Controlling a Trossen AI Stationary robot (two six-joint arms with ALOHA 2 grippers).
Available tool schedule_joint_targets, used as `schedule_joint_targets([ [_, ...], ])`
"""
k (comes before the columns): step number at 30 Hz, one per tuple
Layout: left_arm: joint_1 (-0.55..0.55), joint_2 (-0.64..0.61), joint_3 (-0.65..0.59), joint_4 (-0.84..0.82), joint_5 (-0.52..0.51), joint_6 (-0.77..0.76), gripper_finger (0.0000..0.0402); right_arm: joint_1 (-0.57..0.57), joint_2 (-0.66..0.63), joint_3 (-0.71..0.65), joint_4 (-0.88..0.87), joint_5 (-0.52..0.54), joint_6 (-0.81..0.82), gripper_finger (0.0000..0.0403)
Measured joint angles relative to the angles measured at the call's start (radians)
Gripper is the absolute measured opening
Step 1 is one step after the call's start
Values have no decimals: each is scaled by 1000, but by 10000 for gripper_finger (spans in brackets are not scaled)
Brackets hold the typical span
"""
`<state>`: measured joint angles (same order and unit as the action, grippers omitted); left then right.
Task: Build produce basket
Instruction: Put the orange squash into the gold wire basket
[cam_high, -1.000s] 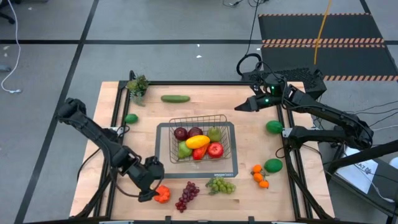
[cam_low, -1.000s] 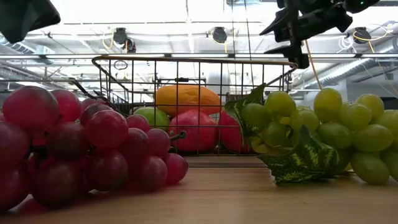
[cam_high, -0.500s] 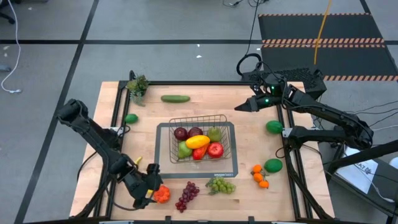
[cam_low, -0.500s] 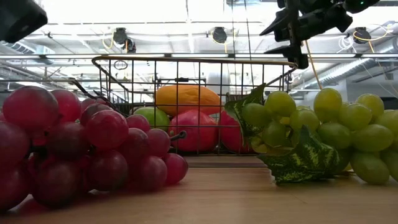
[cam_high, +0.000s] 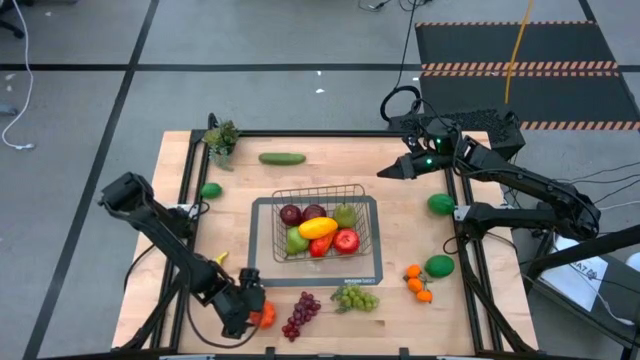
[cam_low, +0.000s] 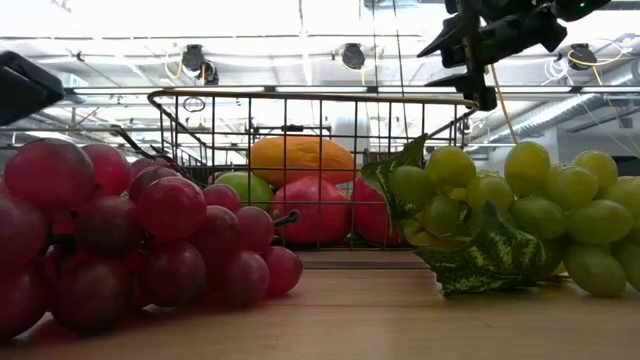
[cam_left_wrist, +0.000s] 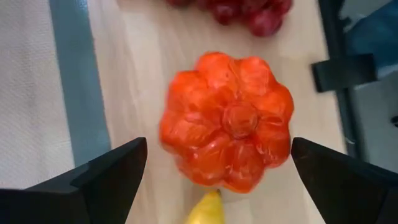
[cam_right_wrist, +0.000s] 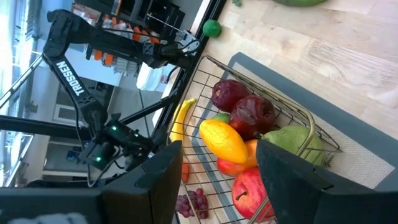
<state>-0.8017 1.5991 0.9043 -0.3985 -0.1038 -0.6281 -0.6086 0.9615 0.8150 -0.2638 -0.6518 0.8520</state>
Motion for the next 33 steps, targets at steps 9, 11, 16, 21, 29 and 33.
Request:
schedule_joint_targets([
  [9, 5, 34, 1, 6, -3, 61, 400, 0, 0, 0, 1, 0, 26, 201],
  [11, 8, 38, 1, 19, -3, 66, 400, 0, 0, 0, 1, 0, 26, 201],
  [16, 11, 49, 2, 66, -6, 61, 400, 0, 0, 0, 1, 1, 26, 201],
  [21, 12, 81, 1, 132, -7, 44, 400, 0, 0, 0, 2, 1, 26, 201],
  [29, 22, 96, 1, 167, -10, 21, 399, 0, 0, 0, 1, 1, 26, 201],
  [33, 23, 96, 1, 165, -13, 29, 399, 0, 0, 0, 1, 1, 25, 201],
])
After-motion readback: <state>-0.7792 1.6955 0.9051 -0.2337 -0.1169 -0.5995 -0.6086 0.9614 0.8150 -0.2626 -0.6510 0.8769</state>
